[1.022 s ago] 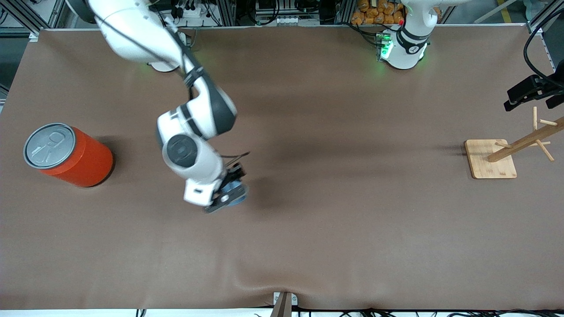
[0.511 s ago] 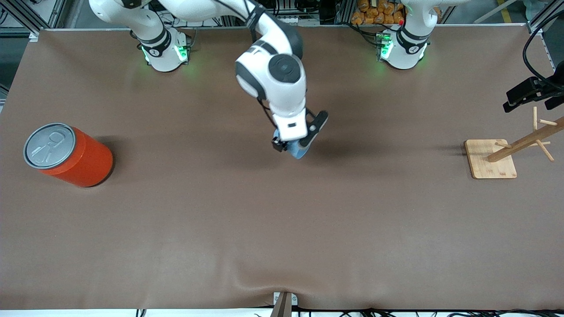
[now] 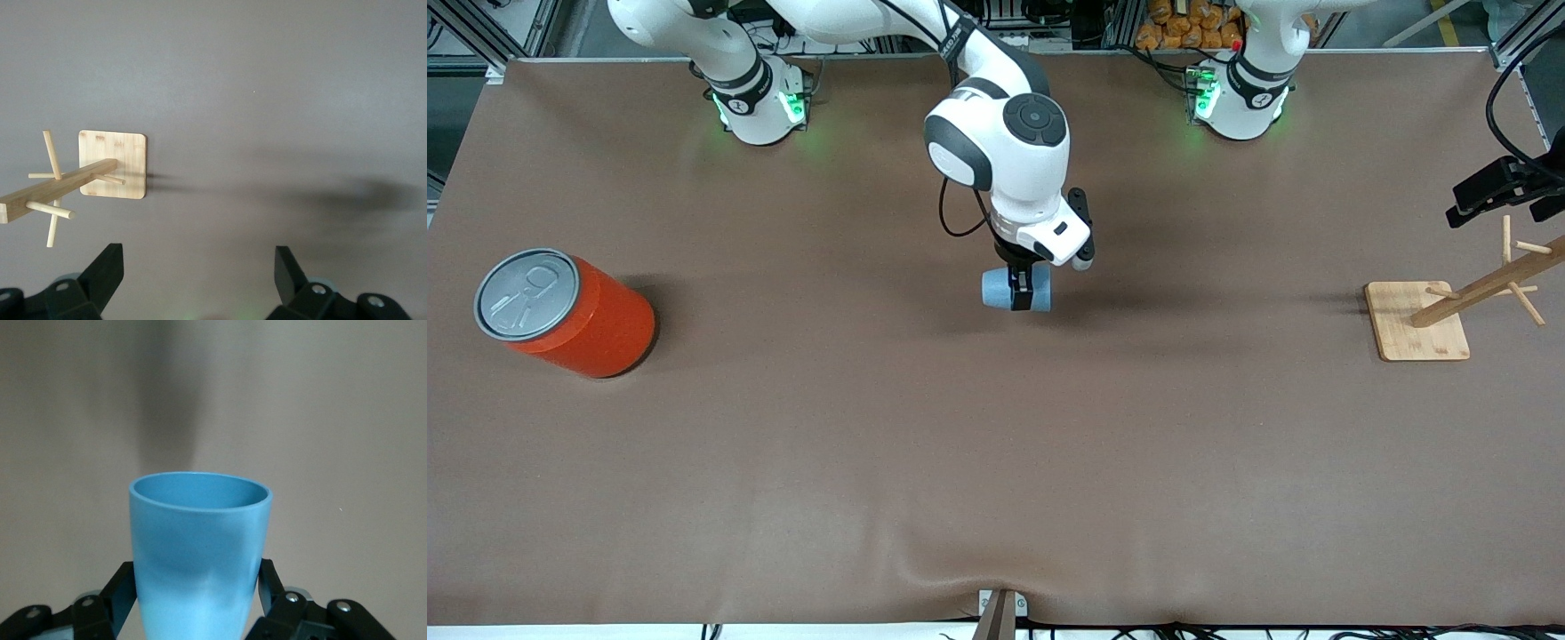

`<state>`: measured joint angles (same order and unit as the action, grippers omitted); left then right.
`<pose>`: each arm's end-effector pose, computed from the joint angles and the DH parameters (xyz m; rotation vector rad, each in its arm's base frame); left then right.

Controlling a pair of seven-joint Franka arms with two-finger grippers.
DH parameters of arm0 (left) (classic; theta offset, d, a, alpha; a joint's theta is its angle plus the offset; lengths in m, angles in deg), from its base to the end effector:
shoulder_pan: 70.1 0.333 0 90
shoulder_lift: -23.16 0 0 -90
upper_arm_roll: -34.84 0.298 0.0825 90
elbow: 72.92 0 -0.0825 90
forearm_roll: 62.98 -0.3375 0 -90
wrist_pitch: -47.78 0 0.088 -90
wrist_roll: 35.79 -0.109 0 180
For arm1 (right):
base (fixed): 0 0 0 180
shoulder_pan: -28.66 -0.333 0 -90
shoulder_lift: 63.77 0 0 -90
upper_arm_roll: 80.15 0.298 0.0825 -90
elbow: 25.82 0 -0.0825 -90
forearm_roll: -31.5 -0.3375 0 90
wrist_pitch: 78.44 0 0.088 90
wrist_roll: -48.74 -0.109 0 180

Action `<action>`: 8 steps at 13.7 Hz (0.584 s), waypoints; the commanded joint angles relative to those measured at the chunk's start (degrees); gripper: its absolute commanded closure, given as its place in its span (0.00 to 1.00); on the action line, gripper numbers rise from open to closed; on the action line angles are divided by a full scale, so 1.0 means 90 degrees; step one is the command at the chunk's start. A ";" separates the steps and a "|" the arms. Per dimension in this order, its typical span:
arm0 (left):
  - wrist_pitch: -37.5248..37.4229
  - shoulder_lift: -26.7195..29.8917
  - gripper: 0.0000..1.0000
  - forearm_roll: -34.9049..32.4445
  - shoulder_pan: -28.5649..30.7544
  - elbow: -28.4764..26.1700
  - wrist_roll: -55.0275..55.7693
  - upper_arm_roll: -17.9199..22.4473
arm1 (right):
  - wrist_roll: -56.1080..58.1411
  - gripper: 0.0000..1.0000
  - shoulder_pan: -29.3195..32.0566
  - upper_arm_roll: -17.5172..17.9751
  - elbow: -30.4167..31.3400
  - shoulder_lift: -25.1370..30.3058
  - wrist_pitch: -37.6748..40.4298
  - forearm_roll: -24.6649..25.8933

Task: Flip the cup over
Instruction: 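Carry the blue cup with the right gripper toward the table middle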

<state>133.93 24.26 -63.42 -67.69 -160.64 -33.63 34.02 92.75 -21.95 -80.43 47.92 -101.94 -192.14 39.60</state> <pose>0.4957 0.0146 0.6251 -3.1319 -0.1033 0.0128 0.4434 0.5216 0.3613 1.9835 2.2636 0.0580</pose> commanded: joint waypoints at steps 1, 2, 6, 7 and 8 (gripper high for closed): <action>-0.0012 -0.0044 0.00 0.0049 0.0046 0.0039 -0.0094 -0.0007 | 0.0442 0.88 -0.0274 -0.0066 0.0389 -0.0035 -0.0401 0.0117; -0.0012 -0.0073 0.00 0.0049 0.0046 0.0039 -0.0094 -0.0007 | 0.0432 0.89 -0.0400 -0.0066 0.0700 -0.0045 -0.0674 0.0116; -0.0022 -0.0132 0.00 0.0049 0.0036 0.0010 -0.0103 -0.0007 | 0.0383 0.92 -0.0577 -0.0066 0.1250 -0.0036 -0.1028 0.0126; -0.0032 -0.0190 0.00 0.0049 0.0026 0.0010 -0.0113 -0.0016 | 0.0374 0.92 -0.0616 -0.0066 0.1308 -0.0045 -0.1202 0.0126; -0.0032 -0.0248 0.00 0.0059 0.0007 0.0010 -0.0113 -0.0026 | 0.0354 0.92 -0.0646 -0.0066 0.1357 -0.0084 -0.1378 0.0126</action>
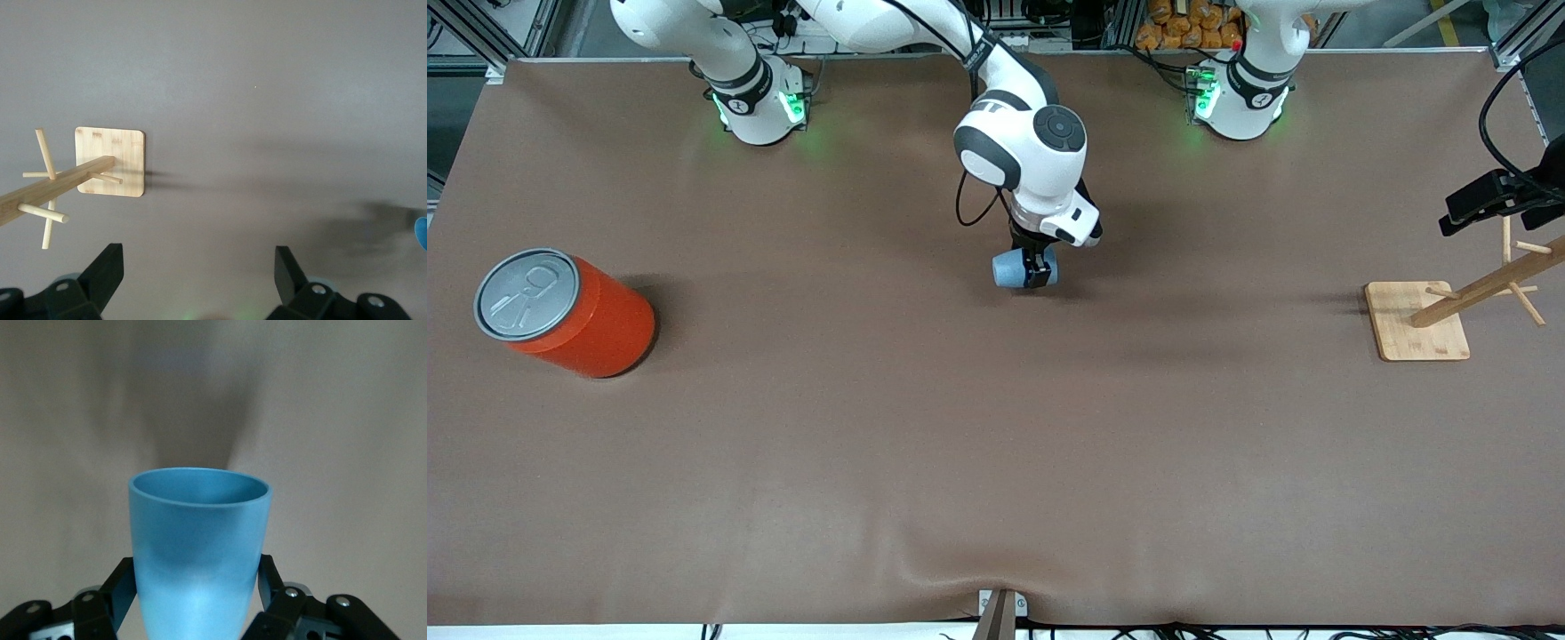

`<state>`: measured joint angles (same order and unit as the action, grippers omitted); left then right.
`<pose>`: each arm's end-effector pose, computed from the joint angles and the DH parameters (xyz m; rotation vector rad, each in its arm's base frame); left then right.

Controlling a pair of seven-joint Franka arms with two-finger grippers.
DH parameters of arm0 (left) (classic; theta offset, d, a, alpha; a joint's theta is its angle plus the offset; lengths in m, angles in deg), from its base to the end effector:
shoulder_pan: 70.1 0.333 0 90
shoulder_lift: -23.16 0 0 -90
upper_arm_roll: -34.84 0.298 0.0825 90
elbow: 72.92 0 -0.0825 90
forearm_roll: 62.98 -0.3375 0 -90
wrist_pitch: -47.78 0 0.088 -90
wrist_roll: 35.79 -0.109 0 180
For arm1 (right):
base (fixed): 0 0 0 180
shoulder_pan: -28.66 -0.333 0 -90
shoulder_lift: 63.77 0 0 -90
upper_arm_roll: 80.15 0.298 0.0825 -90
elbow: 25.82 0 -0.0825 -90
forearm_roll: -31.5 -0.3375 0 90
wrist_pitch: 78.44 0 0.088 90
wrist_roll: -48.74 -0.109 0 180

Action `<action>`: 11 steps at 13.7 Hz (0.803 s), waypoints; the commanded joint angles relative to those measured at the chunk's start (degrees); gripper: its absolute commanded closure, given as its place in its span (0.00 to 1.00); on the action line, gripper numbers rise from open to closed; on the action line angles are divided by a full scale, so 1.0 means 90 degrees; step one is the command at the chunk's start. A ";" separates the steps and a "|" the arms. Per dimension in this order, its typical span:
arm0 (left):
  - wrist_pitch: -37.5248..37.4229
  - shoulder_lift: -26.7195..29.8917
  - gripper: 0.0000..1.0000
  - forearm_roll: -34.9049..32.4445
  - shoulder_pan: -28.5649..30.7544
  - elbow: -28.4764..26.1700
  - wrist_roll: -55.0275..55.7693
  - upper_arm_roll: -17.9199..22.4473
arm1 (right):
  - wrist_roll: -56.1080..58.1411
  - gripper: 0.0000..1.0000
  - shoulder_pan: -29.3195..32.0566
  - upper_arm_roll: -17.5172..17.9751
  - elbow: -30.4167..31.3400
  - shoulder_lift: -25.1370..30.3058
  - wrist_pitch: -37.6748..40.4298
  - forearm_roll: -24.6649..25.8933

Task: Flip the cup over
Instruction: 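Set the cup down with the right gripper while the left gripper approaches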

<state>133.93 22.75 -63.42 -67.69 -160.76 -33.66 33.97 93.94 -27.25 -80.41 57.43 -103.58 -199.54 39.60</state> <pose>0.5032 0.0144 0.6110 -3.1317 -0.1009 0.0574 0.3812 0.5468 0.2826 1.8316 2.3963 -0.0345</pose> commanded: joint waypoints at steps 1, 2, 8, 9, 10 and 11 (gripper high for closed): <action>-0.0051 -0.0139 0.00 0.0049 -0.0013 0.0023 -0.0110 -0.0040 | 0.0221 0.92 -0.0057 -0.0069 0.0291 0.0030 -0.0586 0.0116; -0.0052 -0.0169 0.00 0.0049 -0.0043 0.0023 -0.0110 -0.0050 | 0.0221 0.92 -0.0086 -0.0069 0.0291 -0.0039 -0.0616 0.0106; -0.0052 -0.0335 0.00 0.0058 -0.0082 0.0023 -0.0403 -0.0069 | 0.0299 0.91 -0.0087 -0.0069 0.0291 -0.0293 -0.0655 0.0165; -0.0052 -0.0364 0.00 0.0058 -0.0092 0.0023 -0.0403 -0.0079 | 0.0290 0.91 -0.0096 -0.0069 0.0281 -0.0332 -0.0713 0.0165; -0.0052 -0.0384 0.00 0.0058 -0.0121 0.0033 -0.0403 -0.0089 | 0.0280 0.90 -0.0096 -0.0069 0.0281 -0.0381 -0.0810 0.0175; -0.0052 -0.0394 0.00 0.0058 -0.0160 0.0023 -0.0393 -0.0089 | 0.0280 0.86 -0.0087 -0.0069 0.0272 -0.0429 -0.0860 0.0184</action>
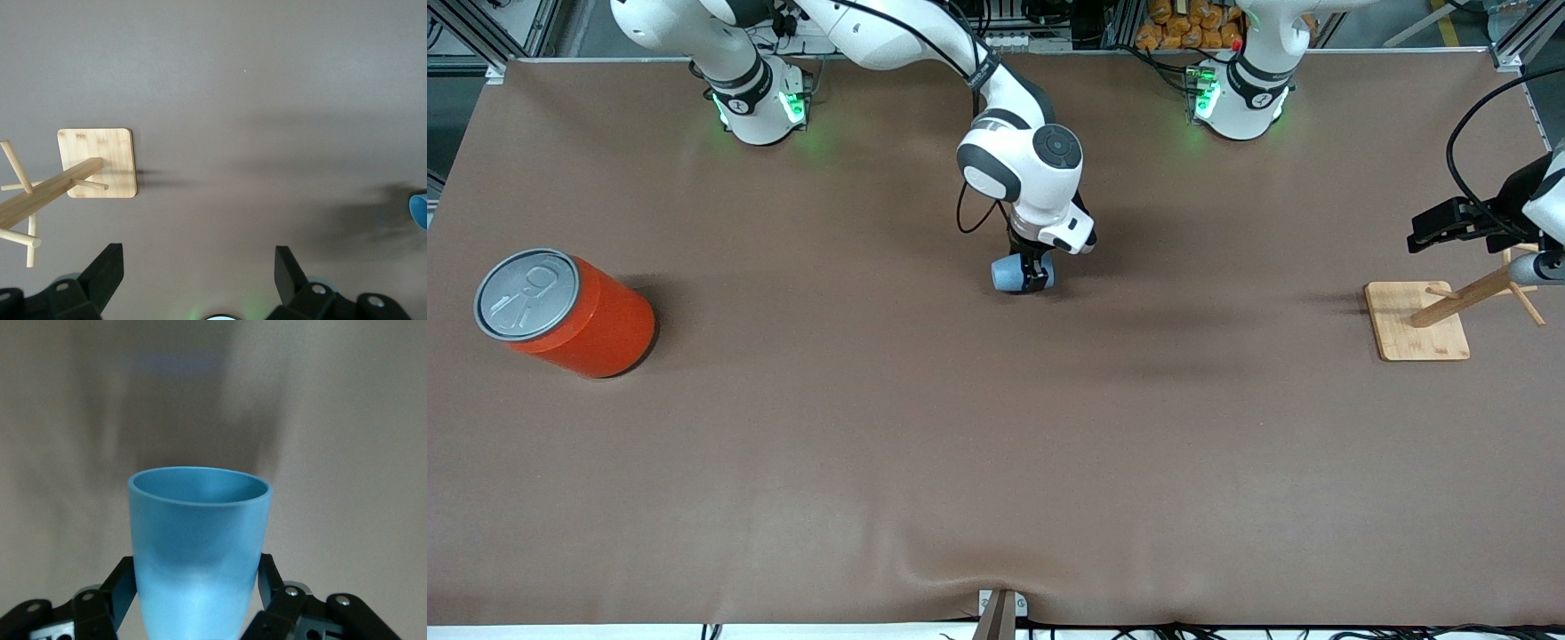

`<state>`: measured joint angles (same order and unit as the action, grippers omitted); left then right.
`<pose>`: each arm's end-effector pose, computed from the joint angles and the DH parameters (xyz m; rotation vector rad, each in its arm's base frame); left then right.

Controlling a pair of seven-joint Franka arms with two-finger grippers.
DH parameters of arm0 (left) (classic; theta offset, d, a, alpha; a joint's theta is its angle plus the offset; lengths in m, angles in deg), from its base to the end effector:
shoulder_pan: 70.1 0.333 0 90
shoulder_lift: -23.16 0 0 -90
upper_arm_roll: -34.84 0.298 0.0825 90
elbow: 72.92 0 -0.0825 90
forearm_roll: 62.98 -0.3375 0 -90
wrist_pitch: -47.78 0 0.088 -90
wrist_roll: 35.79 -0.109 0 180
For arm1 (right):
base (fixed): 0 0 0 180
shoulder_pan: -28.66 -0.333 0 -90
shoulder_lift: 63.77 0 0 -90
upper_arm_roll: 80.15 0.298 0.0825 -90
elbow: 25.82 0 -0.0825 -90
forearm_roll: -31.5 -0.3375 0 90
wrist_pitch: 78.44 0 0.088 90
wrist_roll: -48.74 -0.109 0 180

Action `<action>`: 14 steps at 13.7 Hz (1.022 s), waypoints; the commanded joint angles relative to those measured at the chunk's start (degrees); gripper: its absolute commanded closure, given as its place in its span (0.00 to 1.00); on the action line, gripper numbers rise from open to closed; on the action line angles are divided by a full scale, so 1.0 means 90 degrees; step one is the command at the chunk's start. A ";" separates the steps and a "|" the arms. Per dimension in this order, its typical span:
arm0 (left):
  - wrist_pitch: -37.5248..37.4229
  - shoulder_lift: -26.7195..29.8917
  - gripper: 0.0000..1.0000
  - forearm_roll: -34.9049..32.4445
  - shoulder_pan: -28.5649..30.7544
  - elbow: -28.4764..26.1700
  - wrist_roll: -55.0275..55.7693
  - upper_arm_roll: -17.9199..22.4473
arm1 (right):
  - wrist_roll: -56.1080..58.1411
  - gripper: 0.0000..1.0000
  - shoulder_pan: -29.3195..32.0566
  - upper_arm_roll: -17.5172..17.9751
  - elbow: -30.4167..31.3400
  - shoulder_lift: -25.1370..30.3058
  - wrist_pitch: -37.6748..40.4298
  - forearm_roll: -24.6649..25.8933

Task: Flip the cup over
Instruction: 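Set the cup down with the right gripper while the left gripper approaches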

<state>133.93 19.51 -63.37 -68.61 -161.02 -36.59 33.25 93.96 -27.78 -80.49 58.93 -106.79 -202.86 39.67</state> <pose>0.5181 0.0003 0.5802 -3.1333 0.0245 0.1533 0.3738 0.5472 0.2395 1.8106 2.4126 -0.0708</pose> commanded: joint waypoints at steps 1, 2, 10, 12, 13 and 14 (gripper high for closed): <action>-0.0042 -0.0082 0.00 0.0063 -0.0087 0.0061 -0.0067 -0.0009 | 0.0249 0.83 -0.0027 -0.0069 0.0095 -0.0102 -0.0492 0.0176; -0.0042 -0.0101 0.00 0.0053 -0.0097 0.0061 -0.0067 -0.0018 | 0.0210 0.81 -0.0047 -0.0069 0.0085 -0.0121 -0.0511 0.0176; 0.0493 -0.0151 0.00 0.1183 -0.0058 -0.0727 -0.0058 -0.0302 | -0.0015 0.00 0.0031 -0.0059 0.0036 -0.0141 -0.0678 0.0069; 0.0758 -0.0160 0.00 0.1351 -0.0097 -0.0982 -0.0048 -0.0311 | -0.0015 0.00 0.0070 -0.0059 -0.0032 -0.0073 -0.0464 0.0011; 0.0962 -0.0160 0.00 0.1526 -0.0126 -0.1187 -0.0038 -0.0321 | 0.0024 0.00 0.0090 -0.0059 -0.0100 0.0034 -0.0240 -0.0057; 0.1312 -0.0131 0.00 0.1847 -0.0136 -0.1517 -0.0009 -0.0331 | 0.0053 0.00 0.0109 -0.0059 -0.0158 0.0141 0.0033 -0.0107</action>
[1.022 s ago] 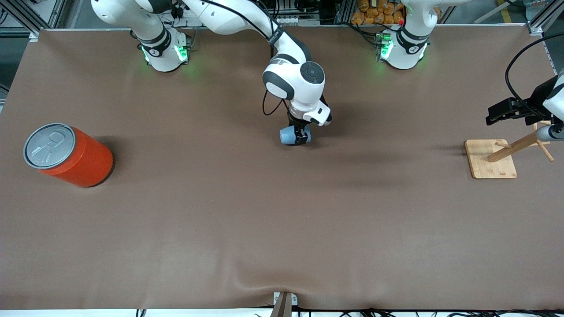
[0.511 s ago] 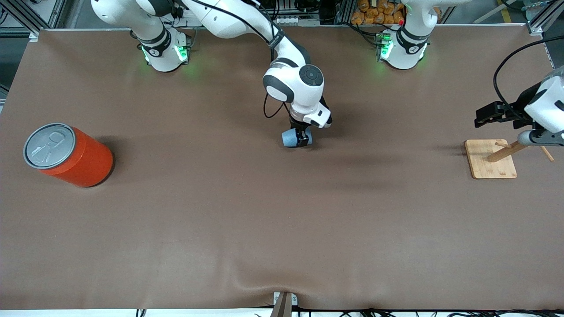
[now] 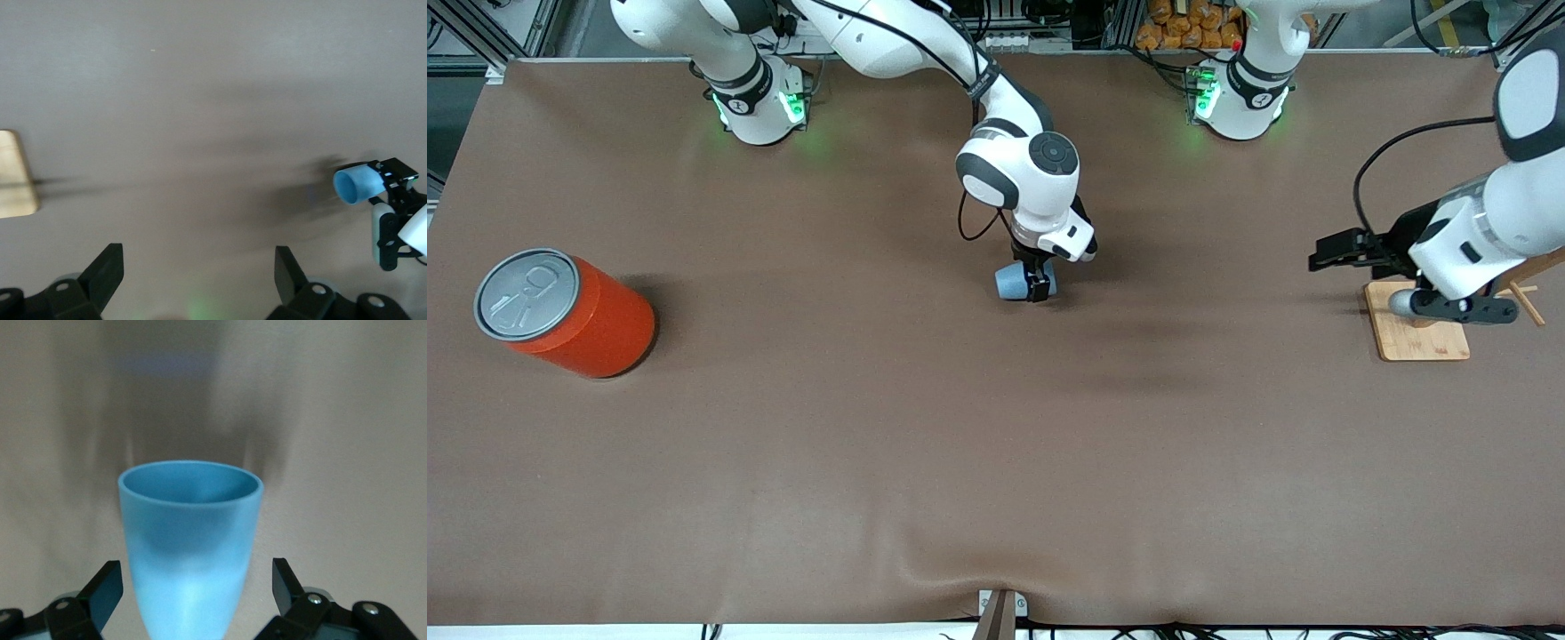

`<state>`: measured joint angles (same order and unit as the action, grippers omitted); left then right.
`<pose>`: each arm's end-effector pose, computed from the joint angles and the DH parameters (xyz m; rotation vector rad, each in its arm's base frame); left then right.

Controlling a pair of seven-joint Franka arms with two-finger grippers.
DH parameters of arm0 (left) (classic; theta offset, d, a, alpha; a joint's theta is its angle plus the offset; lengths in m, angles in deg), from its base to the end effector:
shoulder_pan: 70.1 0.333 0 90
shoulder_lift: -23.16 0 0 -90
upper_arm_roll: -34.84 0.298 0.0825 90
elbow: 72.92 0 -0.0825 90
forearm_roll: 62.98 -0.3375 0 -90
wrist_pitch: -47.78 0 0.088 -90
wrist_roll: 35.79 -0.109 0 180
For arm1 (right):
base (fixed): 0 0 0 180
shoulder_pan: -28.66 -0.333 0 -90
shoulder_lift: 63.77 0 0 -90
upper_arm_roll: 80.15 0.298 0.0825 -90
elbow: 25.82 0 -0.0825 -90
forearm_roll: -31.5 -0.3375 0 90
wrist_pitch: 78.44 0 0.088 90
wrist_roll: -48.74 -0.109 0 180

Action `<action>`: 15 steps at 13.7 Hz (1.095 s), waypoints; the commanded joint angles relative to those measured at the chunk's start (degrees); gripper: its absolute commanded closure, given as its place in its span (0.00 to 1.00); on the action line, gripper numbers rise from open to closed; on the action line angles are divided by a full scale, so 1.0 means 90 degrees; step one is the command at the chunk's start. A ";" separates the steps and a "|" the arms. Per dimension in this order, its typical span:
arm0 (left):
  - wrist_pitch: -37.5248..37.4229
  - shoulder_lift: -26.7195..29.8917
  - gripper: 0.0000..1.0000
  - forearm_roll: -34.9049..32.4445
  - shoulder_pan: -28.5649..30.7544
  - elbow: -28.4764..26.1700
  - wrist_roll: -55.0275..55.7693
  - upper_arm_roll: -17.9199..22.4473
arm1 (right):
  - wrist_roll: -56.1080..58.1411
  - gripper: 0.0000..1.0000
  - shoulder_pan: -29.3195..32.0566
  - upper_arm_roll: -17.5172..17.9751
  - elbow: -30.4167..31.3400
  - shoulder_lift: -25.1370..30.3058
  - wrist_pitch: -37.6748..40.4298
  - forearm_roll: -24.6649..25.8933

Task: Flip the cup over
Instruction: 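Set the cup down with the right gripper while the left gripper approaches, then grasp the lying blue cup with the left gripper while the right withdraws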

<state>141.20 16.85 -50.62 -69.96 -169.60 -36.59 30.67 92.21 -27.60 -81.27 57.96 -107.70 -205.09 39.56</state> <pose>0.5286 -0.0578 0.5052 2.9129 -0.0780 -0.2528 0.3849 0.5482 0.2390 1.8603 2.3723 -0.0087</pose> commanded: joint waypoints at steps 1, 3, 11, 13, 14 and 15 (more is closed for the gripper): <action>0.0856 0.0184 0.00 0.0588 0.0023 -0.0847 -0.0008 -0.0122 | 0.0257 0.00 0.0156 0.0046 -0.0129 0.0378 0.0545 -0.0153; 0.1636 0.0175 0.00 0.0813 0.0024 -0.1384 0.0050 -0.0366 | 0.0286 0.00 0.0273 0.0037 -0.0139 0.0865 0.0985 -0.0357; 0.4521 -0.0098 0.00 0.3770 0.0014 -0.3203 0.0060 -0.1391 | 0.0658 0.00 0.1697 -0.0032 -0.0159 0.2555 0.2596 -0.0983; 0.4735 -0.0303 0.00 0.4259 0.0004 -0.3203 -0.0037 -0.1577 | 0.0648 0.00 0.2137 -0.0051 -0.0188 0.2819 0.3065 -0.0983; 0.4891 -0.0391 0.00 0.4590 0.0004 -0.3223 -0.0047 -0.1713 | 0.0657 0.00 0.2458 -0.0003 -0.0227 0.2937 0.3251 -0.0993; 0.5047 -0.0489 0.00 0.5057 0.0004 -0.3242 -0.0076 -0.1879 | 0.0677 0.00 0.2993 0.0084 -0.0247 0.3044 0.3495 -0.1012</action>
<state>183.70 13.79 -10.66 -70.17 -198.42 -36.53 16.07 97.61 -7.43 -82.44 54.64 -83.19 -176.54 31.84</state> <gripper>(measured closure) 0.000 0.000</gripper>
